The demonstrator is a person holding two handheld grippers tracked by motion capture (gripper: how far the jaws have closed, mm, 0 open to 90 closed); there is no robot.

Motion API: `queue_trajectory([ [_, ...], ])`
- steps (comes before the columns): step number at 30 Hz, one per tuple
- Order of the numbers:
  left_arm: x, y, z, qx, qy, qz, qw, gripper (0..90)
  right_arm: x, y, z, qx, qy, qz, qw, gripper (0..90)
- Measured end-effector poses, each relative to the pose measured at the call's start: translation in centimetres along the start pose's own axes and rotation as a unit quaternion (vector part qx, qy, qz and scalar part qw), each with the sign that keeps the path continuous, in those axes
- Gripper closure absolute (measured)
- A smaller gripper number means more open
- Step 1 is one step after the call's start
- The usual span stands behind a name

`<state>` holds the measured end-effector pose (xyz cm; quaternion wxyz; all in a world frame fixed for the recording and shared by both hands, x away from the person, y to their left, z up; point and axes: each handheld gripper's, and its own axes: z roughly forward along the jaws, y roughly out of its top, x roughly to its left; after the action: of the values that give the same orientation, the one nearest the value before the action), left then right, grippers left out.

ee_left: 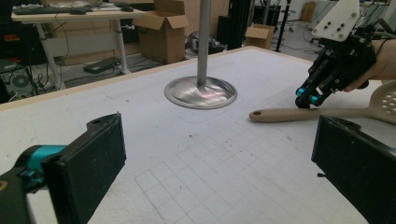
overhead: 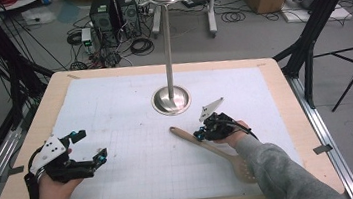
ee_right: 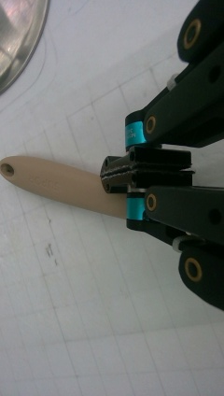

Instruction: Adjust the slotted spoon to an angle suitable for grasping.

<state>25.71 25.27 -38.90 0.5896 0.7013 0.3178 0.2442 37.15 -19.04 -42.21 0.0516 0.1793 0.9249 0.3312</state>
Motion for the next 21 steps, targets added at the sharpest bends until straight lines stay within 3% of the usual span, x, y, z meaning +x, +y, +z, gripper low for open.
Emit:
queue_trajectory([
  [8, 0.0, 0.0, 0.0, 0.002, 0.000, 0.001, 1.0000, 3.3, 0.9, 0.6, 0.4, -0.002, 0.040, -0.048, 0.9980, 89.8],
  [14, 0.0, -0.1, -0.1, 0.003, 0.002, 0.001, 1.0000, 3.3, 1.5, 1.1, 0.7, -0.002, 0.062, -0.087, 0.9943, 89.8],
  [21, -0.1, -0.1, -0.2, 0.003, 0.003, 0.001, 1.0000, 3.3, 2.2, 1.6, 0.9, 0.006, 0.085, -0.115, 0.9897, 89.8],
])
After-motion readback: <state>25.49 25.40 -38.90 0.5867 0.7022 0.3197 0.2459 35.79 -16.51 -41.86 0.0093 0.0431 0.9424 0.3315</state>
